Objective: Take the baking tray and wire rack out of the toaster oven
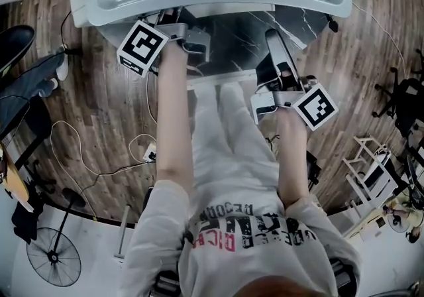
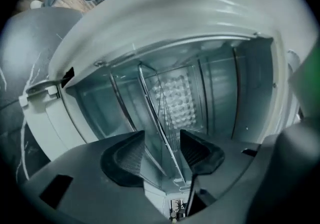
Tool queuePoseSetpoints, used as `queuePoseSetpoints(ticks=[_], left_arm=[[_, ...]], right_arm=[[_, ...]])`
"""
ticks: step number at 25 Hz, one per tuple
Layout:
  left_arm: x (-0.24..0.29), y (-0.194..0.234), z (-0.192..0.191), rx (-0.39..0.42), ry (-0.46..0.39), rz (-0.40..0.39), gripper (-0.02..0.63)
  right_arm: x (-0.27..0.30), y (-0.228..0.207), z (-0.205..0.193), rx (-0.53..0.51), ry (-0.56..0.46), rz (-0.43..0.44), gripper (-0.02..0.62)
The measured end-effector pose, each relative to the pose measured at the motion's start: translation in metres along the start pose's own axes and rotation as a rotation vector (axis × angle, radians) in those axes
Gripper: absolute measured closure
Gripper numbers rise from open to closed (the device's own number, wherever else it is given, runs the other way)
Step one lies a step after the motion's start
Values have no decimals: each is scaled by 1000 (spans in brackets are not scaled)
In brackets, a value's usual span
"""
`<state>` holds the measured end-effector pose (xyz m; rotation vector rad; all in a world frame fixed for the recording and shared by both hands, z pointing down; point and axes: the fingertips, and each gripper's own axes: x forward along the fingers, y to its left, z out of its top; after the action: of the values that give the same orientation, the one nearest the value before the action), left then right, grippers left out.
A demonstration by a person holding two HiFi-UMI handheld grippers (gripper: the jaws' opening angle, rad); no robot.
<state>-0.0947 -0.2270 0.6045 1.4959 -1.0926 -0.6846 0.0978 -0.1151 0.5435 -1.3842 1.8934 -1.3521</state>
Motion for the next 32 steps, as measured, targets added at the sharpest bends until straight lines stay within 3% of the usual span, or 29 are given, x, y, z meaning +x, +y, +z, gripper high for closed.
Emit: queuePoseSetpoints(ticks=[2,8,18,32], left_arm=[[4,4,5,2,-15,17,417],[12,-7,7,44,-3,5,591],[-19,-4,-13,10,48,24,598],[-42,-3,-29,3,89,35,598]], right_arm=[[0,-4,-1,5,-3,-13,423],[2,-7,-1,12,-11,-31,425],[24,-14,-6,-19,-16,-50,426],[72,-43,-7,91,-72,-98,426]])
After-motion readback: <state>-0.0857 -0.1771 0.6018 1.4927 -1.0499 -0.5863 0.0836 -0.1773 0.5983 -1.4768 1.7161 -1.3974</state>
